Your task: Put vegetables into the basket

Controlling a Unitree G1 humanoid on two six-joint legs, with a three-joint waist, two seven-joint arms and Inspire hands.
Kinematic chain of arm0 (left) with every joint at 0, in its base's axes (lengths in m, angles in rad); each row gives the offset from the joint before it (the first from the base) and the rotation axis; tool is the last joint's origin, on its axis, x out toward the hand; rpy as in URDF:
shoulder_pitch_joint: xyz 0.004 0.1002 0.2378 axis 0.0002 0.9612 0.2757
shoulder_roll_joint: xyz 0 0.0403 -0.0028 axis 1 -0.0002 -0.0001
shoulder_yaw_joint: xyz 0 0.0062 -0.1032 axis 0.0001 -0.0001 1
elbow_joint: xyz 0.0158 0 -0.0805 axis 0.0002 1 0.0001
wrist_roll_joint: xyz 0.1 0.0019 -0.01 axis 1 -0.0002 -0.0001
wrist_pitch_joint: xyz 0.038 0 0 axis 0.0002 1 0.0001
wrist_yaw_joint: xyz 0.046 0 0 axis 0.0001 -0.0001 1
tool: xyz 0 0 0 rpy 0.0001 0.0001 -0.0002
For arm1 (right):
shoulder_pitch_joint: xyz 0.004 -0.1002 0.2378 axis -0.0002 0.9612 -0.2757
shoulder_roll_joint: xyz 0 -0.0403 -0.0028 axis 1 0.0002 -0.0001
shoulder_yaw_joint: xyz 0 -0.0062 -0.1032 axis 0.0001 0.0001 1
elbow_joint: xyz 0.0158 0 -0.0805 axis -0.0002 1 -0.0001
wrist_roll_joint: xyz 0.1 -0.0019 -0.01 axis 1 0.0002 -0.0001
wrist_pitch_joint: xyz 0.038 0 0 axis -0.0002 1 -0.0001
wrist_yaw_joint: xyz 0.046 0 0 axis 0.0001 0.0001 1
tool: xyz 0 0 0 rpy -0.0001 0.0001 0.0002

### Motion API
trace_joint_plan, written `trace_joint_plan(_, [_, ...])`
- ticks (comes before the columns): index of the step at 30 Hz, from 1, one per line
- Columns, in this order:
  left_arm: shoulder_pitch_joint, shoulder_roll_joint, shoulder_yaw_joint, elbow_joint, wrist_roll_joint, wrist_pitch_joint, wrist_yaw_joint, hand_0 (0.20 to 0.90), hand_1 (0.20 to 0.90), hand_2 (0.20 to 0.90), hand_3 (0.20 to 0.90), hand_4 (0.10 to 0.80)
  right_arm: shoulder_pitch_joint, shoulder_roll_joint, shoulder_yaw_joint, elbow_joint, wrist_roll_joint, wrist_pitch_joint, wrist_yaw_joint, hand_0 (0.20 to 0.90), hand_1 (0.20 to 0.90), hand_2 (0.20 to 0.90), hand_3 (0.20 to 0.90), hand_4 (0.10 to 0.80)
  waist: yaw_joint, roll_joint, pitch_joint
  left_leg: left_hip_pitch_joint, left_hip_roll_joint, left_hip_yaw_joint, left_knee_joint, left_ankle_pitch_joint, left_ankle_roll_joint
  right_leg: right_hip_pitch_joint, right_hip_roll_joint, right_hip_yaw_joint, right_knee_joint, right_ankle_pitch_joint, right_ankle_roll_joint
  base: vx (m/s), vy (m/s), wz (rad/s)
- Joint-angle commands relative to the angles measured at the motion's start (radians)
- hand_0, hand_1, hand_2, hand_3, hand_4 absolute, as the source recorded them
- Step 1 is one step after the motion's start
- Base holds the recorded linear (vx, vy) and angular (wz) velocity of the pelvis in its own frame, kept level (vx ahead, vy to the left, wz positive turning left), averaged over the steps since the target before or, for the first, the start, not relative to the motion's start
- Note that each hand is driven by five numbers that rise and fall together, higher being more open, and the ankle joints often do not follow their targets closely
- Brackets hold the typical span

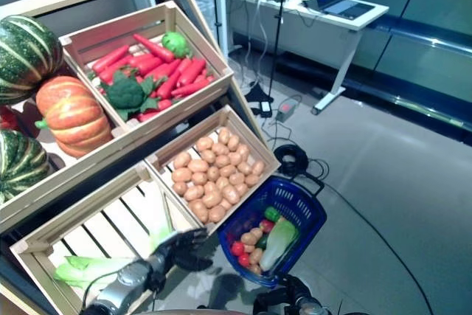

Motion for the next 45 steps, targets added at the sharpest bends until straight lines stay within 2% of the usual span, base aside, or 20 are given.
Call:
trace_joint_plan(1, [-0.104,0.068,0.086,-0.120,-0.044,-0.066,0.020,0.900,0.900,0.900,0.900,0.800,0.008,-0.018,0.034,-0.022,-0.028,-0.023,0.005,0.900,0.900,0.900,0.900,0.800,0.010,-0.038,0.021,-0.041,0.052,-0.038,0.002,0.003,-0.051,0.031,-0.105,-0.019,0.005,0.018,0.063,0.000,0.000,0.00])
trace_joint_plan(8, [-0.132,0.200,0.194,-0.186,0.127,-0.027,0.188,0.900,0.900,0.900,0.900,0.800,-0.031,-0.060,0.031,-0.027,0.031,-0.087,0.008,0.900,0.900,0.900,0.900,0.800,0.042,-0.012,0.086,-0.128,0.041,-0.077,0.002,0.031,-0.053,-0.036,-0.099,-0.047,0.028,0.006,0.041,-0.108,0.010,0.08])
trace_joint_plan(14, [-0.154,0.306,0.201,-0.171,0.245,0.000,0.266,0.900,0.900,0.900,0.900,0.800,-0.113,-0.115,0.036,-0.044,0.069,-0.115,0.012,0.900,0.900,0.900,0.900,0.800,0.065,0.007,0.189,-0.223,0.040,-0.109,0.013,0.077,-0.067,-0.129,-0.084,-0.058,0.090,-0.013,0.019,-0.183,-0.009,0.14])
trace_joint_plan(15, [-0.153,0.312,0.202,-0.173,0.242,0.002,0.267,0.900,0.900,0.900,0.900,0.800,-0.115,-0.118,0.035,-0.042,0.070,-0.118,0.013,0.900,0.900,0.900,0.900,0.800,0.066,0.007,0.194,-0.226,0.040,-0.110,0.016,0.078,-0.067,-0.130,-0.083,-0.059,0.093,-0.015,0.018,-0.083,-0.039,0.03])
trace_joint_plan(18, [-0.151,0.386,0.214,-0.195,0.295,0.044,0.290,0.900,0.900,0.900,0.900,0.800,-0.136,-0.130,0.031,-0.025,0.083,-0.146,0.006,0.900,0.900,0.900,0.900,0.800,0.085,0.006,0.242,-0.279,0.042,-0.121,0.056,0.086,-0.075,-0.156,-0.074,-0.072,0.116,-0.025,0.009,-0.118,-0.097,0.08])
trace_joint_plan(23, [-0.168,0.464,0.192,-0.190,0.372,0.082,0.316,0.900,0.900,0.900,0.900,0.800,-0.198,-0.152,0.033,0.004,0.124,-0.168,-0.018,0.900,0.900,0.900,0.900,0.800,0.108,0.013,0.302,-0.389,0.034,-0.148,0.148,0.084,-0.077,-0.235,-0.066,-0.092,0.180,-0.041,-0.009,-0.156,-0.066,0.18])
trace_joint_plan(28, [-0.153,0.513,0.197,-0.208,0.389,0.055,0.393,0.900,0.900,0.900,0.900,0.800,-0.237,-0.168,0.037,-0.007,0.140,-0.185,-0.031,0.900,0.900,0.900,0.900,0.800,0.126,0.013,0.354,-0.478,0.027,-0.172,0.242,0.094,-0.087,-0.277,-0.054,-0.103,0.223,-0.056,-0.022,-0.121,-0.055,0.12])
trace_joint_plan(31, [-0.177,0.543,0.175,-0.198,0.527,0.049,0.502,0.900,0.900,0.900,0.900,0.800,-0.285,-0.170,0.050,-0.016,0.171,-0.211,-0.030,0.900,0.900,0.900,0.900,0.800,0.137,-0.003,0.388,-0.533,0.021,-0.178,0.269,0.094,-0.083,-0.314,-0.040,-0.107,0.237,-0.056,-0.030,-0.138,-0.075,0.01])
trace_joint_plan(35, [-0.208,0.570,0.165,-0.180,0.626,0.059,0.600,0.900,0.900,0.900,0.900,0.800,-0.327,-0.165,0.065,-0.061,0.183,-0.235,-0.030,0.900,0.900,0.900,0.900,0.800,0.150,-0.017,0.422,-0.583,0.005,-0.179,0.313,0.086,-0.079,-0.352,-0.037,-0.113,0.264,-0.062,-0.036,-0.100,-0.045,0.02])
trace_joint_plan(39, [-0.213,0.578,0.158,-0.126,0.690,0.067,0.683,0.900,0.900,0.900,0.900,0.800,-0.346,-0.170,0.073,-0.113,0.199,-0.217,-0.047,0.900,0.900,0.900,0.900,0.800,0.154,-0.036,0.441,-0.628,-0.007,-0.176,0.356,0.072,-0.073,-0.397,-0.037,-0.114,0.300,-0.067,-0.040,-0.070,-0.017,0.01])
trace_joint_plan(45, [-0.218,0.564,0.140,-0.056,0.812,0.027,0.853,0.900,0.900,0.900,0.900,0.800,-0.363,-0.179,0.066,-0.126,0.216,-0.212,-0.059,0.900,0.900,0.900,0.900,0.800,0.155,-0.051,0.462,-0.687,-0.019,-0.168,0.414,0.050,-0.065,-0.458,-0.040,-0.107,0.353,-0.077,-0.042,-0.038,0.001,0.03])
